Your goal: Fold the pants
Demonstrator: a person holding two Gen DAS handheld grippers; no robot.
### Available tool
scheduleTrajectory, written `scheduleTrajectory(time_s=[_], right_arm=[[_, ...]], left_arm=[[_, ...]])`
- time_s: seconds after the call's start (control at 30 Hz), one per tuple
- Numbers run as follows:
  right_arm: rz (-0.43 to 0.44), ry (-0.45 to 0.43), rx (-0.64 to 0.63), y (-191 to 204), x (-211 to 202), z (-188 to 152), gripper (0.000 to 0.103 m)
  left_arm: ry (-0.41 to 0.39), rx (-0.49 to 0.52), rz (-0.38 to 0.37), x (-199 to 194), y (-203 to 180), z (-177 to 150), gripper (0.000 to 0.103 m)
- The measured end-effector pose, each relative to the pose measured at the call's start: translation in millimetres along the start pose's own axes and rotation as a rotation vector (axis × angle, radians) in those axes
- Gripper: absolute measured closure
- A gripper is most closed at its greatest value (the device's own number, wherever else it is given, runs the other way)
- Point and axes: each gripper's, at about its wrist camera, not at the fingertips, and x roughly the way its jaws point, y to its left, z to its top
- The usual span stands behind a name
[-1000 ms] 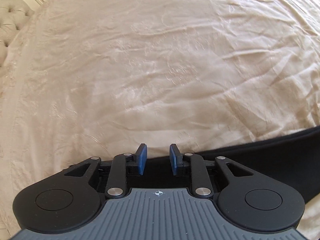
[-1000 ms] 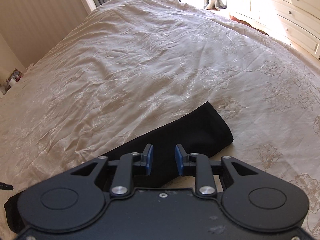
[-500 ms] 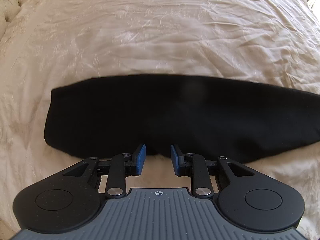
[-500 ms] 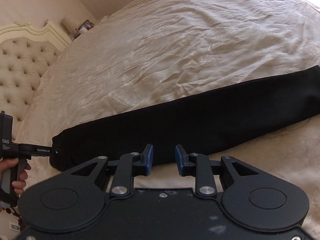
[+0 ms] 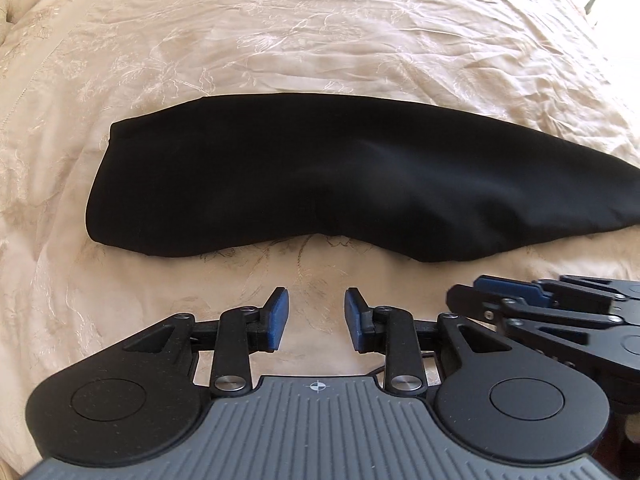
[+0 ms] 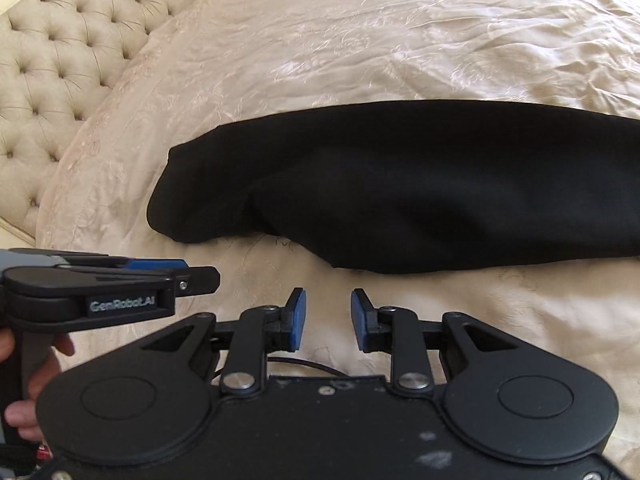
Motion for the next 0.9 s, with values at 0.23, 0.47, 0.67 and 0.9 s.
scheduleTrajectory(time_s=[0.23, 0.47, 0.67, 0.9], right_arm=[[-0.095, 0.002, 0.084, 1.7, 47.9, 20.4, 0.075], [-0.057, -0.134, 0.186, -8.4, 18.4, 55.5, 0.075], [-0.040, -0.137, 0.266, -18.8, 17.9, 60.5, 0.075], [-0.044, -0.142, 0.289, -24.6, 0.1, 47.5, 0.074]], left_arm=[[0.016, 0.031, -0.024, 7.5, 25.0, -5.9, 0.073], [-0.054, 0.130, -0.107, 11.3, 18.8, 15.1, 0.073], [-0.089, 0.222, -0.118, 37.8, -0.8, 51.3, 0.072], [0.039, 0.196, -0.061, 90.0, 10.2, 82.4, 0.072]])
